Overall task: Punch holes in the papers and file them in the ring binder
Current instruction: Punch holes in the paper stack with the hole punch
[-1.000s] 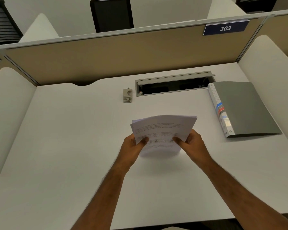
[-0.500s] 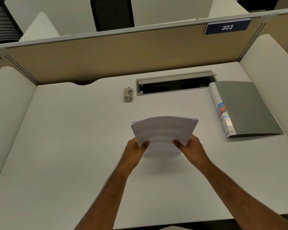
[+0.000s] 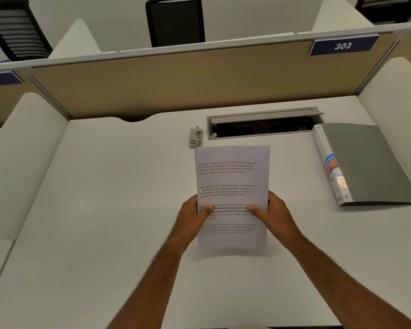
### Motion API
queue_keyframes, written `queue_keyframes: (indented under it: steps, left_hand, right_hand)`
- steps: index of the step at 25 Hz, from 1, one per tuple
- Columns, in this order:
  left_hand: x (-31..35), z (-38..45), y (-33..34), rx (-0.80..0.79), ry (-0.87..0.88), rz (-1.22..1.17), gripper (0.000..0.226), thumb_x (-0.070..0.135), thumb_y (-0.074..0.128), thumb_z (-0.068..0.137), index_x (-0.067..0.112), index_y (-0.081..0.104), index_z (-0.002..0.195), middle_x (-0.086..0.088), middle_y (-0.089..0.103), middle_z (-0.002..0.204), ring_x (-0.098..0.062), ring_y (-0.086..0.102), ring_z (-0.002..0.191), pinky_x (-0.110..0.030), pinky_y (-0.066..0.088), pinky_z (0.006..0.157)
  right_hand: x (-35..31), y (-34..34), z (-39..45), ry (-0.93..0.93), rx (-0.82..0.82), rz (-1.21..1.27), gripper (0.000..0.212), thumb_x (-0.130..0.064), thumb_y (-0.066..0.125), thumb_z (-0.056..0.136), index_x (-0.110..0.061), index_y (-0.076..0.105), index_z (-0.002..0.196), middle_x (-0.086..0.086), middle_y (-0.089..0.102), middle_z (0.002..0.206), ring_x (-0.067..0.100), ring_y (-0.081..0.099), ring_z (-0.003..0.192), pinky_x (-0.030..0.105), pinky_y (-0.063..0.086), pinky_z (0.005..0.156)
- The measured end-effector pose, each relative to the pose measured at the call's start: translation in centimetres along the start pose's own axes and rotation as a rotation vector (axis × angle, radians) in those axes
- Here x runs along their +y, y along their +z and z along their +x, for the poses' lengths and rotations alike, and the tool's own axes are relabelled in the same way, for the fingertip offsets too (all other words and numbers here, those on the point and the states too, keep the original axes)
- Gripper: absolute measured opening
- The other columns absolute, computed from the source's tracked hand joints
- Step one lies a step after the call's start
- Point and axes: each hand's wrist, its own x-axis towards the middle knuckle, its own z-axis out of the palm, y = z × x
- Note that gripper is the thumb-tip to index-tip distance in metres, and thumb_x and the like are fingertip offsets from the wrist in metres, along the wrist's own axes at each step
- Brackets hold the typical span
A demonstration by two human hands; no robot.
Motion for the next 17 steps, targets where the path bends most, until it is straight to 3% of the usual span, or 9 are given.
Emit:
queue_keyframes:
  steps: [3,7,12,17]
  left_hand:
    - [-1.1,0.2,-1.6,0.018,-0.03,-0.006,0.027,0.027,0.068,0.098,0.03,0.066,0.125,0.009,0.077,0.114,-0.014,0.077,0.096,-0.038,0.065,0.082]
    - [-2.9,0.3,-4.2,0.051,-0.06,0.032,0.03,0.031,0.069,0.097,0.03,0.063,0.127,0.009,0.076,0.116,-0.015,0.077,0.095,-0.039,0.065,0.083]
    - [-4.2,0.4,-7.5,0.093,-0.096,0.103,0.028,0.033,0.068,0.098,0.03,0.058,0.124,0.011,0.072,0.114,-0.011,0.076,0.088,-0.018,0.059,0.063]
    - [-6.4,0.8,-11.3,0.125,-0.138,0.125,0.029,0.03,0.067,0.098,0.026,0.058,0.125,0.006,0.072,0.118,-0.013,0.076,0.091,-0.02,0.06,0.066]
  right_hand:
    - [0.3,1.6,0.3,0.04,-0.04,0.016,0.044,-0.024,0.078,0.087,-0.025,0.058,0.126,-0.009,0.073,0.116,0.011,0.074,0.097,0.034,0.062,0.08]
    - [0.2,4.2,0.8,0.085,-0.102,0.02,0.047,-0.024,0.079,0.086,-0.025,0.058,0.128,-0.01,0.073,0.117,0.01,0.074,0.096,0.028,0.062,0.077]
    - [0.8,7.9,2.0,0.144,-0.199,0.021,0.051,-0.026,0.079,0.085,-0.025,0.056,0.13,-0.008,0.071,0.122,0.011,0.073,0.101,0.035,0.061,0.085]
    - [1.5,11.9,3.2,0.192,-0.239,-0.009,0.043,-0.026,0.072,0.091,-0.02,0.052,0.129,-0.003,0.07,0.122,0.012,0.073,0.101,0.036,0.061,0.086]
